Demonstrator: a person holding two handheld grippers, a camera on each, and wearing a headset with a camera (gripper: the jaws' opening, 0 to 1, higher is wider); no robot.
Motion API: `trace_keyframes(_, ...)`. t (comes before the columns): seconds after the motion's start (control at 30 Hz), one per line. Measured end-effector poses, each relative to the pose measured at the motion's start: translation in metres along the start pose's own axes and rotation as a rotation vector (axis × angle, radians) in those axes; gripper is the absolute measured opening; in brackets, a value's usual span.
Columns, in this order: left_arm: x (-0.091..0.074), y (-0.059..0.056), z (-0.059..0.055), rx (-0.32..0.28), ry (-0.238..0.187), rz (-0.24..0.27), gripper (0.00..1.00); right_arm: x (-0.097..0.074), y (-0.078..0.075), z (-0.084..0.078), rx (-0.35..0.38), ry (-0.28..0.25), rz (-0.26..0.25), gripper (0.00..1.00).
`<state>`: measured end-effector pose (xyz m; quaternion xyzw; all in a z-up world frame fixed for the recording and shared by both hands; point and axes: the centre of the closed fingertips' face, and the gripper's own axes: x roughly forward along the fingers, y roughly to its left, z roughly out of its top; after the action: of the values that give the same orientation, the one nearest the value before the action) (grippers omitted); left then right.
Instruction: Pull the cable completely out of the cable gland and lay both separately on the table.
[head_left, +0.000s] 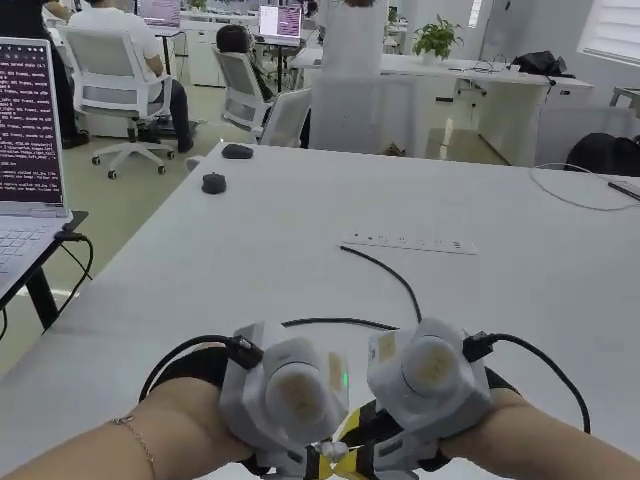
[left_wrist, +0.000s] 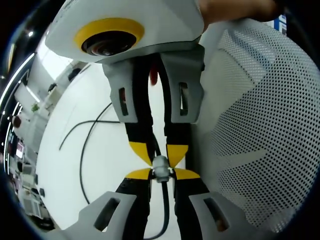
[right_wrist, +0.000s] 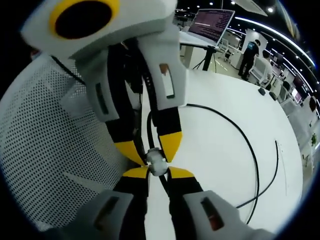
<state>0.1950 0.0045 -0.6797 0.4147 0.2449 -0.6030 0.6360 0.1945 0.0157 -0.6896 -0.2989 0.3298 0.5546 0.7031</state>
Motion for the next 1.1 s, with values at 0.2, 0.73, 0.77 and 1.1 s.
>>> trace_keyframes(0.2, -0.002, 0.011, -0.003, -0.097, -0.021, 0.043, 0.17, -0.003, -0.008, 0.003, -0.012, -0.018, -0.051, 0.11)
trace_keyframes(0.73, 0.003, 0.004, -0.002, 0.126, 0.040, 0.052, 0.17, 0.001, -0.005, -0.003, 0.021, 0.008, -0.020, 0.12)
trace_keyframes(0.77, 0.003, 0.005, -0.002, 0.124, 0.039, 0.055, 0.17, 0.001, -0.003, -0.003, 0.024, 0.005, -0.016, 0.12)
trace_keyframes(1.1, -0.005, 0.019, -0.002, -0.208, -0.055, 0.048, 0.16, -0.007, -0.014, 0.006, -0.064, -0.020, -0.110, 0.10)
